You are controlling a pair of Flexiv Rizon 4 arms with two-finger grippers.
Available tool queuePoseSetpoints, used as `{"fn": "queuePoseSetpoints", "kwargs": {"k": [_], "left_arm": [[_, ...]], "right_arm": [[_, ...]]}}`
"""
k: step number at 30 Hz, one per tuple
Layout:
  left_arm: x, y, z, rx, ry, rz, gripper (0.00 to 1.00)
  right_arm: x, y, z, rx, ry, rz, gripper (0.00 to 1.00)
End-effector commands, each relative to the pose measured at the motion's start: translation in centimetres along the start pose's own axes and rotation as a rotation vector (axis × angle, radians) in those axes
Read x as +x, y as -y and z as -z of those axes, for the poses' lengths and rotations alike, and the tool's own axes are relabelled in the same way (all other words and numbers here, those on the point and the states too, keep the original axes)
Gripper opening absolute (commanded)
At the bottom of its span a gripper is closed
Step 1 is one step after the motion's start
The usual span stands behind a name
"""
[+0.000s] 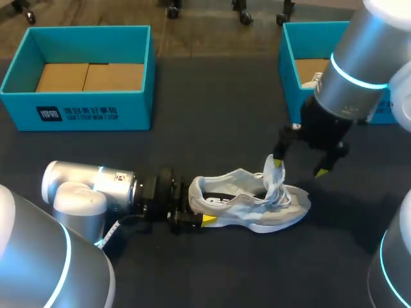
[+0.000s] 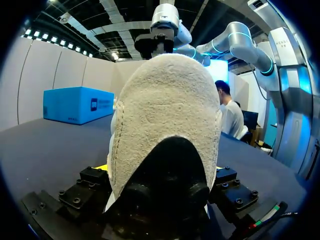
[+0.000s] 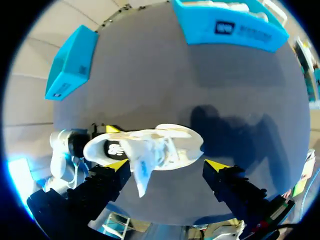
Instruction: Take the shoe out of the shoebox, open the shoe tongue, remove and reinsert the insole, then place the shoe into the shoebox
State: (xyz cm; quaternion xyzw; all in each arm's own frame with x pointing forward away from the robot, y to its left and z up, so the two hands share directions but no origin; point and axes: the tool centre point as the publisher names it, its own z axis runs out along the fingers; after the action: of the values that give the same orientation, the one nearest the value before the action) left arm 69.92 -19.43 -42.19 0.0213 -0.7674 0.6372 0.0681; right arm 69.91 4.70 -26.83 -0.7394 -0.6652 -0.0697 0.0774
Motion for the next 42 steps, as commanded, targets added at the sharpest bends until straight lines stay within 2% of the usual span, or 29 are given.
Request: {"fn": "queuePoseSetpoints", "kwargs": {"k": [1,7,8,11,12,16,19,20,32,34,37,41,42], "left_arm": [[0.1,-0.1,0.0,0.001,0.003,0.0,0.0],[0.1,-0.1,0.0,0.001,0.003,0.0,0.0],[0.1,-0.1,0.0,0.001,0.003,0.0,0.0],[0.1,-0.1,0.0,0.001,0.003,0.0,0.0],[0.1,-0.1,0.0,0.001,0.003,0.0,0.0],[0.1,-0.1,0.0,0.001,0.003,0.0,0.0],[0.1,-0.1,0.0,0.001,0.003,0.0,0.0],[0.1,-0.1,0.0,0.001,0.003,0.0,0.0],[0.1,-0.1,0.0,0.001,0.003,0.0,0.0],[0.1,-0.1,0.0,0.001,0.003,0.0,0.0],[0.1,-0.1,0.0,0.001,0.003,0.0,0.0],[0.1,-0.1,0.0,0.001,0.003,0.0,0.0],[0.1,-0.1,0.0,0.001,0.003,0.0,0.0]], "right_arm": [[3.4,-0.4,3.6,-0.013,0.18,0.063,1.0],[7.5,-1.3,5.0,0.005,0.243,0.218,1.0],[8.1,-1.4,5.0,0.006,0.256,0.264,0.59],[9.6,-1.4,5.0,0.005,0.283,0.36,0.18],[9.9,-1.3,5.1,-0.003,0.285,0.383,0.0],[10.7,-0.5,5.2,-0.064,0.283,0.517,0.0],[11.1,0.3,4.8,-0.121,0.27,0.802,0.0],[11.0,0.5,4.6,-0.116,0.244,0.825,0.0],[11.0,0.5,4.6,-0.116,0.244,0.825,0.0],[12.0,0.1,4.1,-0.063,0.314,0.953,0.0],[12.6,0.4,3.2,-0.036,0.349,1.095,0.0],[13.0,1.6,2.1,-0.089,0.279,1.309,0.0],[13.0,1.9,1.9,-0.109,0.266,1.409,0.0]]}}
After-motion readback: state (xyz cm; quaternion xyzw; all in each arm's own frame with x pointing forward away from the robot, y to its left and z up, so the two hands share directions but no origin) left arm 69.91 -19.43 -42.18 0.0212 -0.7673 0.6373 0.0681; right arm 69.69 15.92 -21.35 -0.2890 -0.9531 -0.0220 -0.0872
